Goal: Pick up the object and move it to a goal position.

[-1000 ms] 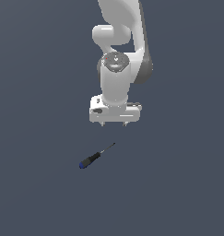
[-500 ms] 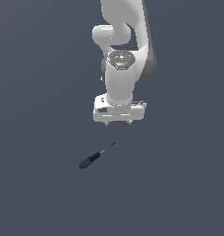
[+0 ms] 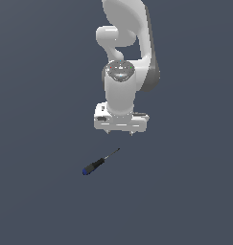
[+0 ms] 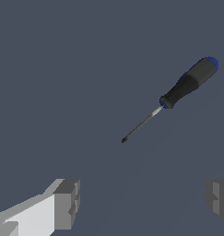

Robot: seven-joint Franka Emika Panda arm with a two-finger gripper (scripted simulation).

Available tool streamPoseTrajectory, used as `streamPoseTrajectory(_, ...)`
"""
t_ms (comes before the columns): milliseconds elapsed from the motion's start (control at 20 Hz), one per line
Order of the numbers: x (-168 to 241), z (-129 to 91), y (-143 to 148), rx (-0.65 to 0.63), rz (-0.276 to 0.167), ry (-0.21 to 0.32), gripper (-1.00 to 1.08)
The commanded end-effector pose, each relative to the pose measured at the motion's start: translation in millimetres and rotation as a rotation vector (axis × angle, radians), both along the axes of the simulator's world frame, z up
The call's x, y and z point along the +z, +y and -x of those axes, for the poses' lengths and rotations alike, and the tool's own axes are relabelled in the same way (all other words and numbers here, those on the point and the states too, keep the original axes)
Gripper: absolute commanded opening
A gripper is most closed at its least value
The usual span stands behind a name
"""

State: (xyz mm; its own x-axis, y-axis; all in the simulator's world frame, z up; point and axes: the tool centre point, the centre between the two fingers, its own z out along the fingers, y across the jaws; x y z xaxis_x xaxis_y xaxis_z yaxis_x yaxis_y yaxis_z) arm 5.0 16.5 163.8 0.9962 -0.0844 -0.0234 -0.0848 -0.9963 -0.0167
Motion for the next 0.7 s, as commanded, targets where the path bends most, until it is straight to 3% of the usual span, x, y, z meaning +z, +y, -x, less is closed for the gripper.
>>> streamPoseTrajectory(0, -7, -6, -5, -0.060, -0.001, 0.000, 1.00)
streamPoseTrajectory(650, -56, -41, -46, -0.486, 0.007, -0.002, 1.00)
